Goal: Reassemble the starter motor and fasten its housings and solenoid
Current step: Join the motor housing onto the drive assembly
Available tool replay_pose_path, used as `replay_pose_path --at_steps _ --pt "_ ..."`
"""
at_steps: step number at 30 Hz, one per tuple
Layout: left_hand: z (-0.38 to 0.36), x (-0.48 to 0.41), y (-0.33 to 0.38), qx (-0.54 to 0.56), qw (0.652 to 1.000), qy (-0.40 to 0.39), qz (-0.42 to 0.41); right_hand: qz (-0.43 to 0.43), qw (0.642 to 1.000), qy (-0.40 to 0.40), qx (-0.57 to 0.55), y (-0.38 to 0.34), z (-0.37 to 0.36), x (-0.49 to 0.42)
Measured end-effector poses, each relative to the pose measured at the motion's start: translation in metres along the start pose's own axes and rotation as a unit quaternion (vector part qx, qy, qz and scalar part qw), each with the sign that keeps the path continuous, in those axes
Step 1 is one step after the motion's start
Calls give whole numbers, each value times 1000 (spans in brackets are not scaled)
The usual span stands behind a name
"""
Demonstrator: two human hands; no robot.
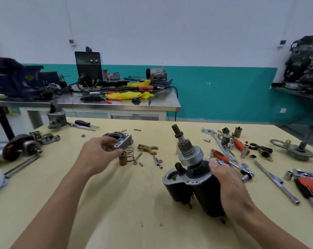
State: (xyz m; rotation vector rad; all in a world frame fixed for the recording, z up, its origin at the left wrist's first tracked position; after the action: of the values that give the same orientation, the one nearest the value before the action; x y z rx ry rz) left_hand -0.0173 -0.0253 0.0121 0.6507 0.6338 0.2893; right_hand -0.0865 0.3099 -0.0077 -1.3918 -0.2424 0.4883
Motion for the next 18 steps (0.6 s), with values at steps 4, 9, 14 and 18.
replay_pose_path --at_steps 4,9,14,18 --pt "-26 -1 19 -72 996 -41 -36 -10 1000 7 -2 -1 0 2" --pt "-33 -1 26 -131 990 -6 -41 -13 1000 17 9 -5 -2 4" --pt "-27 4 37 -70 993 45 -88 -6 1000 18 24 -10 -2 7" --pt "-32 13 47 41 994 26 -103 0 1000 10 23 -8 -2 5"
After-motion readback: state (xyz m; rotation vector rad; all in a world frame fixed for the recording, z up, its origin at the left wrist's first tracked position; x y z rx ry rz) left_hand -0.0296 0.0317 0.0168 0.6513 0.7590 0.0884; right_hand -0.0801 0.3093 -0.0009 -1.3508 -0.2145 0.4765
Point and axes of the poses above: each hand's wrist, its own x-axis away from the middle knuckle, its own z-axis out of the back of the hand, y = z × x, the point moved 5 cm from there along -x, towards the middle knuckle, and after that the axes turned 12 degrees about -z, right-handed, at the moved point
